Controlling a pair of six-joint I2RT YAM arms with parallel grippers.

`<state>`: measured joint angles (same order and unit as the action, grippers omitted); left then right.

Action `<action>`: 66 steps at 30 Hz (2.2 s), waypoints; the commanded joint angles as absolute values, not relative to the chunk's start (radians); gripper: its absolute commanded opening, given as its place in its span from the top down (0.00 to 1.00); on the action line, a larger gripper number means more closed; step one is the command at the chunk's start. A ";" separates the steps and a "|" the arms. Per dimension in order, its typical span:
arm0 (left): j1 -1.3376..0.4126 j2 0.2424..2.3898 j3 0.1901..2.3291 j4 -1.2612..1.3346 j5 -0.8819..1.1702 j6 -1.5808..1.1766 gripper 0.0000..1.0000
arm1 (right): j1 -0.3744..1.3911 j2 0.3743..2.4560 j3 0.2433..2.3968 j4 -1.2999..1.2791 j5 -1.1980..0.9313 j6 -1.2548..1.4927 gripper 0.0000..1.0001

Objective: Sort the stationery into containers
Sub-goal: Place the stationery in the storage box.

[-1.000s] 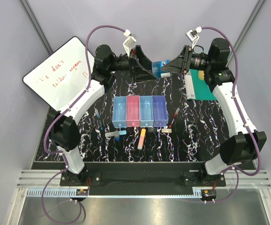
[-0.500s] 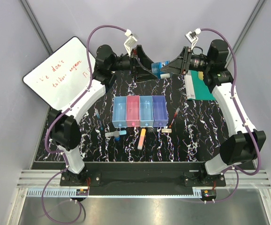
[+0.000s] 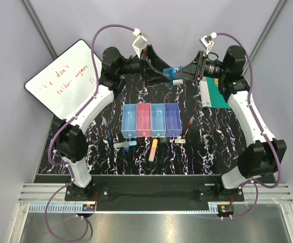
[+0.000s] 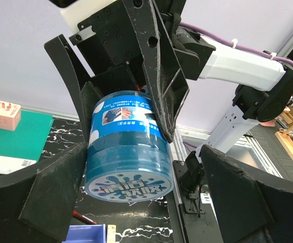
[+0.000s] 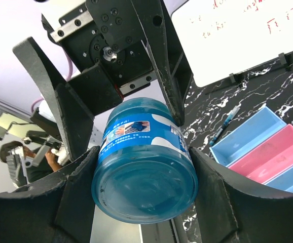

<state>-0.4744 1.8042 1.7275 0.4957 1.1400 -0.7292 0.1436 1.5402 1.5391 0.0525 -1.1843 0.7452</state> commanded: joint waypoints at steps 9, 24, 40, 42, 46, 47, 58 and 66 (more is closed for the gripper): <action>-0.477 1.805 1.763 0.575 1.123 -0.746 0.01 | 0.117 1.519 1.557 0.278 -1.143 0.902 1.00; -0.479 1.827 1.772 0.586 1.112 -0.756 0.05 | 0.115 1.519 1.559 0.293 -1.138 0.914 1.00; -0.486 1.853 1.816 0.592 1.103 -0.762 0.15 | 0.115 1.516 1.545 0.302 -1.134 0.913 1.00; -0.488 1.853 1.816 0.592 1.103 -0.761 0.20 | 0.115 1.514 1.542 0.302 -1.134 0.914 1.00; -0.486 1.855 1.821 0.594 1.104 -0.764 0.25 | 0.115 1.513 1.539 0.302 -1.132 0.914 1.00; -0.486 1.855 1.822 0.594 1.104 -0.764 0.25 | 0.115 1.511 1.537 0.302 -1.132 0.914 1.00; -0.486 1.858 1.827 0.601 1.106 -0.772 0.26 | 0.114 1.502 1.516 0.295 -1.131 0.904 1.00; -0.486 1.858 1.829 0.603 1.109 -0.775 0.58 | 0.115 1.508 1.525 0.287 -1.126 0.902 1.00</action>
